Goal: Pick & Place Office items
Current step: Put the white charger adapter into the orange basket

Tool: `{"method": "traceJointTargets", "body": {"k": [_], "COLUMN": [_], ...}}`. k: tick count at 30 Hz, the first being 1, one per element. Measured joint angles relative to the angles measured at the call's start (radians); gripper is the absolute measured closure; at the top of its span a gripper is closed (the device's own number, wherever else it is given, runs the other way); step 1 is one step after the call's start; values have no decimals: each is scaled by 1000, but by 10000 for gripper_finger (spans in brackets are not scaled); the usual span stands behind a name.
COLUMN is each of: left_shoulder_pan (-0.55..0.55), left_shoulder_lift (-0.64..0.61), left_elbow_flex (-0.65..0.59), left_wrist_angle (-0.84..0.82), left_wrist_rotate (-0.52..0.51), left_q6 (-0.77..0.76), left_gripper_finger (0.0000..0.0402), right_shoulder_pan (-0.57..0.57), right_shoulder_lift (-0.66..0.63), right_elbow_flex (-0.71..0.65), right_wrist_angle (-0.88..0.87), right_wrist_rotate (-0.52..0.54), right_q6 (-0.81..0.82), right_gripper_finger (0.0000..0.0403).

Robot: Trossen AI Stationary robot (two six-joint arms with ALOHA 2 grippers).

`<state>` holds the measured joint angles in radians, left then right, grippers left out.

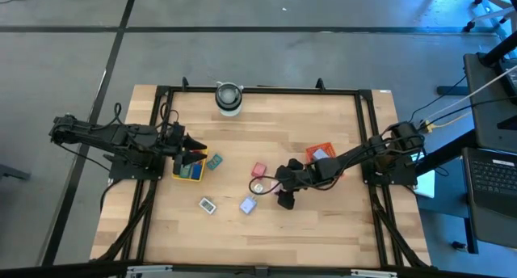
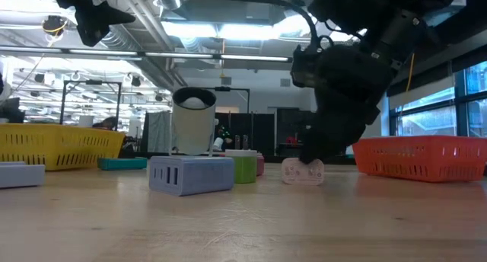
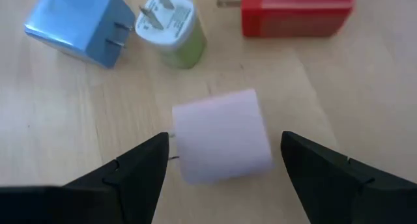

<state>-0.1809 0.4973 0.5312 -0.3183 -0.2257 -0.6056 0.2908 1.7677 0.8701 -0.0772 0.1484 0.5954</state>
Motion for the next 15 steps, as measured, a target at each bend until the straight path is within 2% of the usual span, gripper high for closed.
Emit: {"method": "traceJointTargets", "body": {"k": [8, 15], "left_shoulder_pan": [0, 0], "left_shoulder_lift": [0, 0], "left_elbow_flex": [0, 0], "left_wrist_angle": [0, 0], "left_wrist_rotate": [4, 4], "left_q6": [0, 0], "left_gripper_finger": [199, 199], "right_shoulder_pan": [4, 4], "right_shoulder_lift": [25, 25], "right_elbow_flex": [0, 0], "right_wrist_angle": [21, 25], "right_wrist_rotate": [-7, -7], "right_q6": [2, 0], "right_gripper_finger": [107, 146]}}
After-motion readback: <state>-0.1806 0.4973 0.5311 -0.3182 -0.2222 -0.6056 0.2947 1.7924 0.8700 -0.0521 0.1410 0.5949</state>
